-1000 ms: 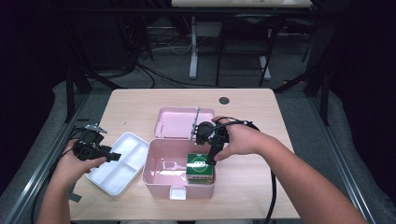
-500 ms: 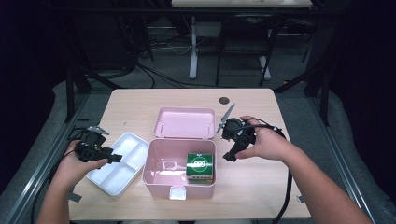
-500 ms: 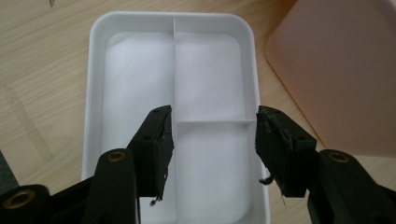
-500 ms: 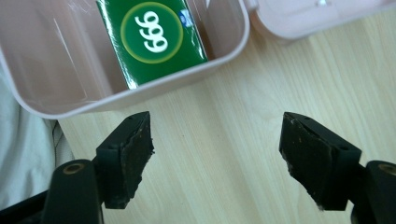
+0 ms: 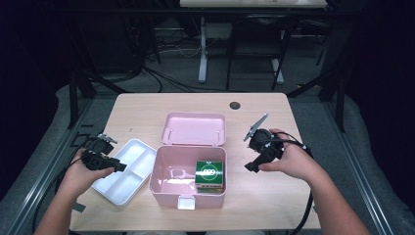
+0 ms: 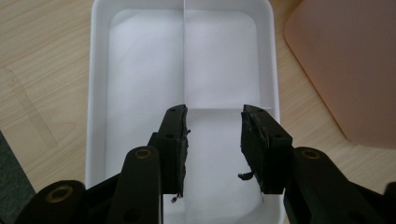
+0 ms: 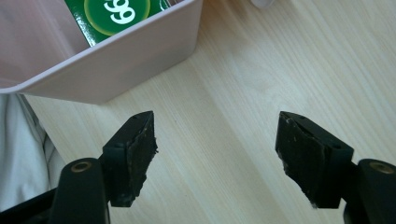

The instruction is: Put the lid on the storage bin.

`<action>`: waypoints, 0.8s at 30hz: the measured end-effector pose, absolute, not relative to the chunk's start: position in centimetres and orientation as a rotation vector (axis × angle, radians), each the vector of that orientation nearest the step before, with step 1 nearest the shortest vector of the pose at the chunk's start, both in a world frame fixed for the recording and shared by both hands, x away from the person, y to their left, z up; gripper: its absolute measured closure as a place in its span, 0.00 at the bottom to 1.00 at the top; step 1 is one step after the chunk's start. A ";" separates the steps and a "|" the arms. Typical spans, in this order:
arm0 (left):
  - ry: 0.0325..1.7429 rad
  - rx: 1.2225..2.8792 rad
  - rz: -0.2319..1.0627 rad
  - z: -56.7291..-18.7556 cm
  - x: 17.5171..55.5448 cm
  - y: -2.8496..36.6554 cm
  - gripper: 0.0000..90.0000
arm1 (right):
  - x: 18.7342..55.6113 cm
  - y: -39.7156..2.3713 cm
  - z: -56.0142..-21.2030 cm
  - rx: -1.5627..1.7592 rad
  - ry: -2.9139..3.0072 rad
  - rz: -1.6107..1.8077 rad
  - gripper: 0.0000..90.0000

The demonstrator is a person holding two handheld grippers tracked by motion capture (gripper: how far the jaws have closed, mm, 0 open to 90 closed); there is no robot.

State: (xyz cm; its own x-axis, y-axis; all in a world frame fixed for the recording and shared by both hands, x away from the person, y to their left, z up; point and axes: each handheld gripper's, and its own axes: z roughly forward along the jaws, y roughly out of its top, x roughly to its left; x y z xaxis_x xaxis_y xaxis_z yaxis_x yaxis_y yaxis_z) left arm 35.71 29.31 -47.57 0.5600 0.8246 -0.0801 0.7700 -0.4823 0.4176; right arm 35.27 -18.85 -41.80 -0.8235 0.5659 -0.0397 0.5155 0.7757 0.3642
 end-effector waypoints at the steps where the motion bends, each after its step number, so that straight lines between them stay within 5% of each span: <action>1: 1.294 2.396 0.179 -47.6 35.7 29.4 0.68 | 35.3 -19.2 -41.9 0.876 2.799 0.550 0.33; 24: 1.341 2.531 0.116 -49.0 37.5 29.1 0.75 | 33.4 -22.8 -47.9 1.091 2.702 0.585 0.34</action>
